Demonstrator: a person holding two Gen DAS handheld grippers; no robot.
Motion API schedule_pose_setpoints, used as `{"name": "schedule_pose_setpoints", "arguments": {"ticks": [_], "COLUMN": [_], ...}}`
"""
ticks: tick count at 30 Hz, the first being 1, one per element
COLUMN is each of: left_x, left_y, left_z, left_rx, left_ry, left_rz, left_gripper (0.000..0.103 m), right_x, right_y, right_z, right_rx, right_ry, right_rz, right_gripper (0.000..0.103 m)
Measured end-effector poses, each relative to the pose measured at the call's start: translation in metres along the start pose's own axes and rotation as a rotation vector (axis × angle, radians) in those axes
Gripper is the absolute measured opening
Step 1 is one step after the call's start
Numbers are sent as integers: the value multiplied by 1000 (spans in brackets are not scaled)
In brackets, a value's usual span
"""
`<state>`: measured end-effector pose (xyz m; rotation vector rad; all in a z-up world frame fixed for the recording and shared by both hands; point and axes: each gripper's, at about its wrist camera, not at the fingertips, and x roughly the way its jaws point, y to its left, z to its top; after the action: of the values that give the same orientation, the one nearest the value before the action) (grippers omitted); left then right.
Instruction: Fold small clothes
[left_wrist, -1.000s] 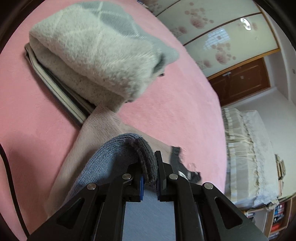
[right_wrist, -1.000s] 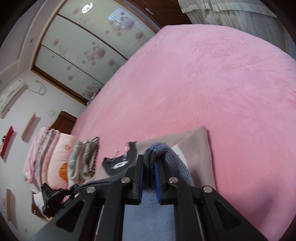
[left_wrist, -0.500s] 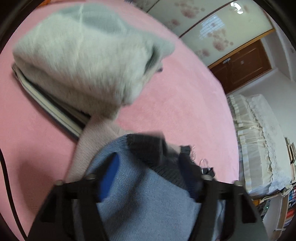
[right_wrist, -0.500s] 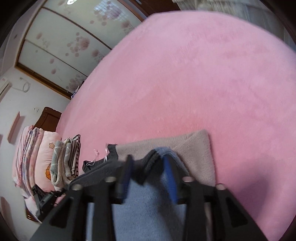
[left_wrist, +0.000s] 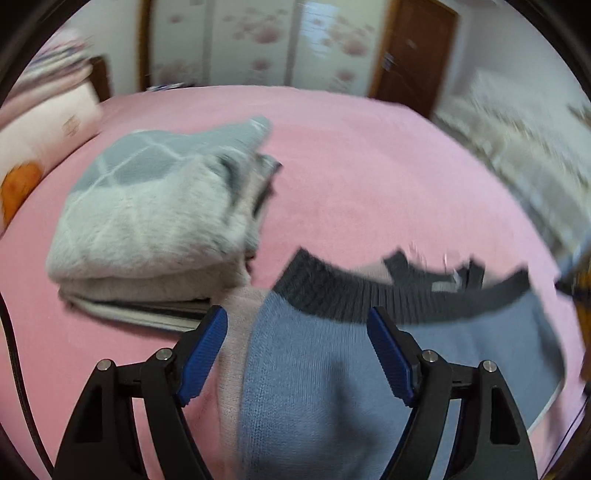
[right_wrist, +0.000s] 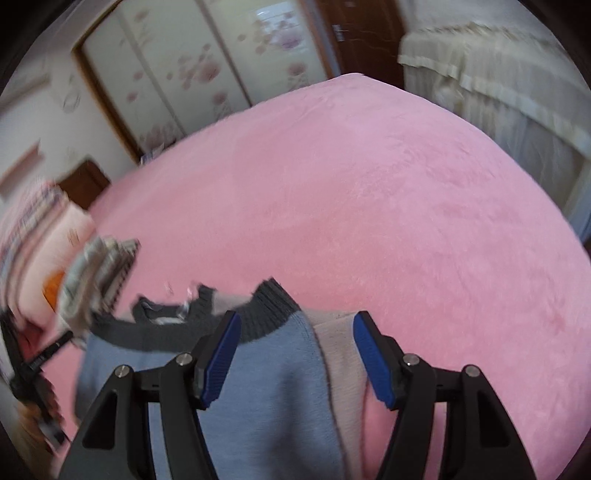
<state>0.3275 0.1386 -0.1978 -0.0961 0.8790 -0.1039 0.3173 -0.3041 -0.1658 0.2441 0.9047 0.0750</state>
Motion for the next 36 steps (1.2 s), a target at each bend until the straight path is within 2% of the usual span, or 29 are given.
{"name": "schedule_pose_setpoints", "arguments": {"ticks": [4,8,11,13,15,20,24,29,36], "left_x": [17,30,41,46,56,68,75,75,66], "left_y": [3,11,10,11,5,-1,-14,-14,-23], "left_z": [-3,3,9,11,15,15,12,13,6], "left_rx": [57,14,-19,-28,-29,-1,54,36,68], "left_ry": [53,67,60,60,58,76,70,27,-71], "left_rz": [-21,-49,-59,-43,-13,105,187,234,319], "left_gripper": [61,49,40,36,36,36,33,28,23], "right_x": [27,46,60,67,68,56,63,55,63], "right_y": [11,14,15,16,19,22,21,23,17], "right_z": [0,1,2,1,-2,-2,-3,-1,-3], "right_rx": [-73,-81,-89,-97,-124,-115,-96,-82,-58], "right_ry": [47,62,90,111,104,24,25,-48,-63], "right_rz": [-37,-68,-70,-65,-94,-133,-183,-196,-227], "right_gripper": [63,62,42,21,12,10,9,9,8]}}
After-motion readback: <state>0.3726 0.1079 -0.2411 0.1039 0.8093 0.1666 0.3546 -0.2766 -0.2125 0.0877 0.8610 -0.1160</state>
